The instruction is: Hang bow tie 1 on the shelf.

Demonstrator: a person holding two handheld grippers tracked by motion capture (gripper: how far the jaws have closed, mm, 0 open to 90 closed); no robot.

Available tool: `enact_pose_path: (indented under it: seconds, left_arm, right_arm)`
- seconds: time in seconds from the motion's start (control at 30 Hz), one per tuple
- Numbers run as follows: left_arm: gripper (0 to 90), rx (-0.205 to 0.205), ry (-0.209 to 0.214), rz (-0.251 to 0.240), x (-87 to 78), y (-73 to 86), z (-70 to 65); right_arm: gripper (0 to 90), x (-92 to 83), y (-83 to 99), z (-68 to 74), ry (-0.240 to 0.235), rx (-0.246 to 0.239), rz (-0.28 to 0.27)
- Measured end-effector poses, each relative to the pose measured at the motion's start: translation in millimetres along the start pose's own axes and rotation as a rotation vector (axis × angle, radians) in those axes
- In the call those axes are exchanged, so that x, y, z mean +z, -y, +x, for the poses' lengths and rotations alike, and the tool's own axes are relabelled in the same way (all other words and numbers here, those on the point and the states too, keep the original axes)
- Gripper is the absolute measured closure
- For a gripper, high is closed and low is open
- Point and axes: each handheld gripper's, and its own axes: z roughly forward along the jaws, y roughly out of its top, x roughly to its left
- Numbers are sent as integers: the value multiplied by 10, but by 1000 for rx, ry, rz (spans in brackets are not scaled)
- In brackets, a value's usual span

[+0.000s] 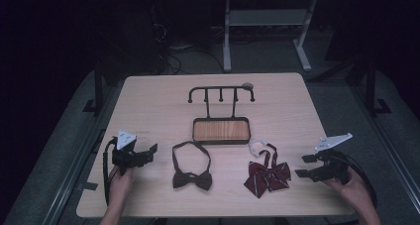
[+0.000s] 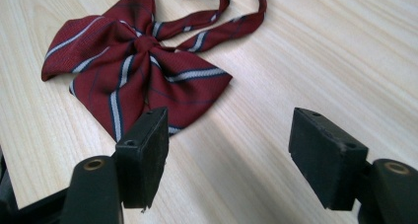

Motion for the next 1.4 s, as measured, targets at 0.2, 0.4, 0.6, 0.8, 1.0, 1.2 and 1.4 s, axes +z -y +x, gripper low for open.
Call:
enact_pose_path:
  seconds: [0.2,0.4,0.6,0.8,1.0,1.2,1.4]
  left_arm:
    - [140,2,20,0,-8,2,-13]
    - [140,-3,56,10,-14,-30,-21]
    - [140,-1,59,12,14,-35,-36]
    - [140,6,43,4,7,-48,-24]
    - [140,4,45,-3,-7,-50,-19]
    - [140,7,47,-7,-12,-54,-24]
    - [140,13,51,-2,-1,-52,-30]
  right_arm:
    - [283,63,-98,59,-9,-26,12]
    - [260,48,-217,134,-21,-48,20]
    - [260,27,-397,151,5,-64,34]
    - [312,102,-596,171,24,-92,86]
    - [438,261,-854,124,61,-101,145]
    - [497,423,-1047,81,44,-122,183]
    - [573,572,-1160,2,52,-169,219]
